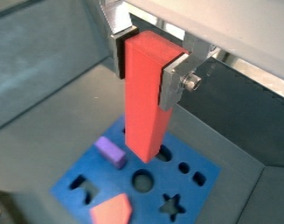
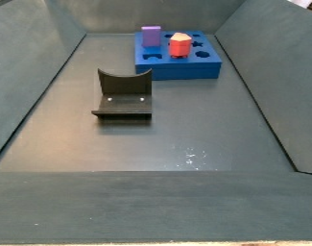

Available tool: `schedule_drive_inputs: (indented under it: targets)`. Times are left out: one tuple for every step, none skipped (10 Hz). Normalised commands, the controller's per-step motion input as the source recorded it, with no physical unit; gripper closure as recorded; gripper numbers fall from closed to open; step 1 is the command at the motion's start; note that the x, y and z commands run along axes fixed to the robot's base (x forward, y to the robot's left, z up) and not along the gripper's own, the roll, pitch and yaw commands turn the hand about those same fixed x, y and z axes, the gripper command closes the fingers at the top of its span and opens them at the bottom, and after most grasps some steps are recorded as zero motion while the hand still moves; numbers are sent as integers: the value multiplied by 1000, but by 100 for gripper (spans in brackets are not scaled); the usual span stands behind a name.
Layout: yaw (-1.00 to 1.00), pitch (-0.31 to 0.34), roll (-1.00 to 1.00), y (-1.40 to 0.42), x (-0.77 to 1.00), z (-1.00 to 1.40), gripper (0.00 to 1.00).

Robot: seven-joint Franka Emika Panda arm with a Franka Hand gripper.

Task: Pick up the rectangle object. Move up. Place the rectangle object on the fixture. Regrasp the rectangle object. Move to above the board. Insert the rectangle object.
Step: Insert the rectangle object.

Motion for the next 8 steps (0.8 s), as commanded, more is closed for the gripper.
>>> schedule_drive_inputs:
  targets:
    - [-46, -83, 116, -891, -354, -694, 100]
    - [0, -51, 116, -737, 0, -371, 100]
    - [0, 0, 176, -726, 420, -254, 100]
    - [-171, 0, 46, -357, 837, -194, 100]
    - [-223, 0, 0, 0, 957, -69, 100]
    - [-251, 0, 0, 0, 951, -40, 100]
    - [-249, 0, -26, 71, 980, -6, 100]
    - [-257, 0, -57, 109, 914, -57, 100]
